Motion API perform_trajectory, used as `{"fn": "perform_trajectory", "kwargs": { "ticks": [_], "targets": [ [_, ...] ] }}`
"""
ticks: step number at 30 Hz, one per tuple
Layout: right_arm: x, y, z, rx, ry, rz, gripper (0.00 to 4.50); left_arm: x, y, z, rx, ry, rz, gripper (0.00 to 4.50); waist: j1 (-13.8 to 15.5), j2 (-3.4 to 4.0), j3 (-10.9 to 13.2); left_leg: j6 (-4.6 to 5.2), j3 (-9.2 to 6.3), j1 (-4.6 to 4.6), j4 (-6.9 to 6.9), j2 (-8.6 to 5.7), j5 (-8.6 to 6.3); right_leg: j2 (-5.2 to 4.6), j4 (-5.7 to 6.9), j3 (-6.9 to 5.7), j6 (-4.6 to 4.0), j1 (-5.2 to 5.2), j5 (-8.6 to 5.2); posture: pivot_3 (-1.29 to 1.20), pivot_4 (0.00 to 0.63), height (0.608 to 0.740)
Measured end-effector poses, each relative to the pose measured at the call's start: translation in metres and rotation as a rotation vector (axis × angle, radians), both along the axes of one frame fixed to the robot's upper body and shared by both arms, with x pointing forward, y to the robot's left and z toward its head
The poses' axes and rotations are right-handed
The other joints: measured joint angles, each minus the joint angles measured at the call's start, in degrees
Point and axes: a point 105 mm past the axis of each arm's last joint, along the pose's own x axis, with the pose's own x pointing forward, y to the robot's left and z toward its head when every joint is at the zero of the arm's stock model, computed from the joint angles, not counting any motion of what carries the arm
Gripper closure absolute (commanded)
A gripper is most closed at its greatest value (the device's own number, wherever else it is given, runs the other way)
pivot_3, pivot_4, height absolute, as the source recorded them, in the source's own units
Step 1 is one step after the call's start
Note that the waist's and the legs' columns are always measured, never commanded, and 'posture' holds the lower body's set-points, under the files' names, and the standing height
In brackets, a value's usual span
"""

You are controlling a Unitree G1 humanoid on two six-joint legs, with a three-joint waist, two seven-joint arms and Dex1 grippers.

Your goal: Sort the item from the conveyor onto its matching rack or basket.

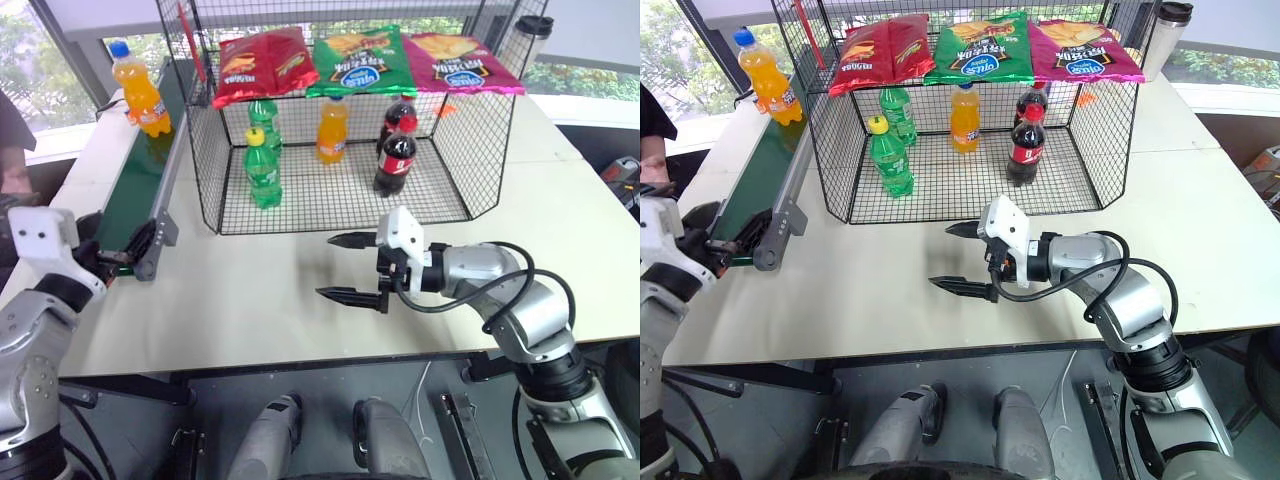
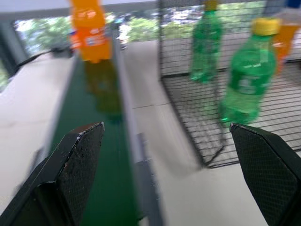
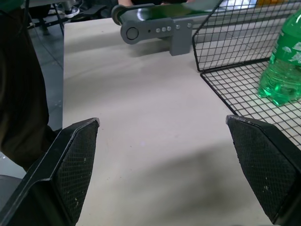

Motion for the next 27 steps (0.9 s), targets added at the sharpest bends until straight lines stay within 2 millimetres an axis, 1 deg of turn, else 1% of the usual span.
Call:
{"fn": "perform_trajectory", "kwargs": {
  "ticks": [2,6,8,14,19,27],
  "targets": [
    [0.001,0.001,0.002,0.001,-0.011,0.002,0.03,-0.002,0.007,-0.007,-0.009,0.025,0.025,0.00,0.03,0.00,0.00,0.00,0.00,0.00,0.00,0.00,0.00,0.00,-0.01,0.00,-0.02,0.00,-0.01,0.00,0.150,0.739],
    [0.002,0.001,-0.001,0.001,0.001,-0.001,0.03,-0.005,0.014,-0.019,-0.031,0.054,0.053,0.00,0.13,0.00,0.00,-0.01,0.00,-0.01,0.00,0.00,-0.01,-0.02,-0.05,0.01,-0.04,0.02,-0.01,0.00,0.150,0.739],
    [0.002,0.001,-0.001,0.002,0.001,-0.002,0.03,-0.005,0.018,-0.023,-0.035,0.062,0.068,0.00,0.11,0.00,0.00,-0.01,0.00,-0.02,0.00,0.00,-0.01,-0.02,-0.05,0.01,-0.05,0.01,-0.01,0.00,0.150,0.739],
    [0.003,0.001,-0.001,0.002,0.000,-0.005,0.03,-0.003,0.024,-0.024,-0.039,0.050,0.099,0.00,0.06,0.00,0.00,-0.01,0.00,-0.02,-0.01,0.00,-0.01,-0.02,-0.05,0.01,-0.05,0.00,-0.01,0.00,0.150,0.739],
    [0.003,0.001,-0.001,0.003,-0.001,-0.011,0.03,0.000,0.024,-0.018,-0.038,0.024,0.103,0.00,0.05,0.00,0.00,-0.01,0.01,-0.02,-0.01,0.00,-0.01,-0.02,-0.05,0.02,-0.05,0.00,-0.01,0.00,0.150,0.739],
    [0.004,0.001,-0.001,0.004,0.000,-0.014,0.03,0.003,0.027,-0.021,-0.042,0.027,0.119,0.00,0.02,0.00,0.00,-0.01,0.01,-0.03,-0.02,0.00,-0.01,-0.02,-0.05,0.01,-0.04,-0.02,-0.01,0.00,0.150,0.739]
  ]
}}
